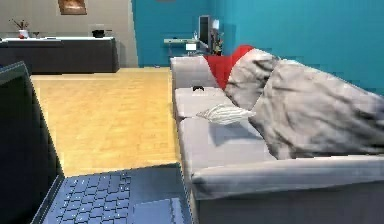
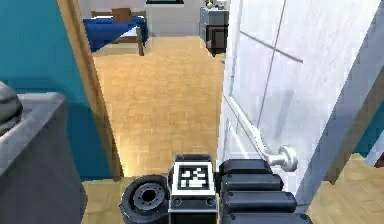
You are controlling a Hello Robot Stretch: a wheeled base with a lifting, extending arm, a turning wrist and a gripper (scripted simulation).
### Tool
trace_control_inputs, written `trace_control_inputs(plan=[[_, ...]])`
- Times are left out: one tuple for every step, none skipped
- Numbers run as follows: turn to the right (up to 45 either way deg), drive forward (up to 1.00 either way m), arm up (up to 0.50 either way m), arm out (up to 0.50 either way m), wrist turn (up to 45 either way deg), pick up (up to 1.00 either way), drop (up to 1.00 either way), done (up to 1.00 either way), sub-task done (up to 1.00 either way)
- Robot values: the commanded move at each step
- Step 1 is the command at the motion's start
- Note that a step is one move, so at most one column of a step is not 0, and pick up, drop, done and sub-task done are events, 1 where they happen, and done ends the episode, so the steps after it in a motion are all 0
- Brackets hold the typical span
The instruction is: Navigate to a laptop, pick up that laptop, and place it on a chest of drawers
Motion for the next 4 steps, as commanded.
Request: trace_control_inputs(plan=[[42.0,0.00,0.00,0.00,0.0,0.00,0.00,0.00,0.00],[0.0,0.20,0.00,0.00,0.0,0.00,0.00,0.00,0.00],[45.0,0.00,0.00,0.00,0.0,0.00,0.00,0.00,0.00],[6.0,0.00,0.00,0.00,0.0,0.00,0.00,0.00,0.00]])
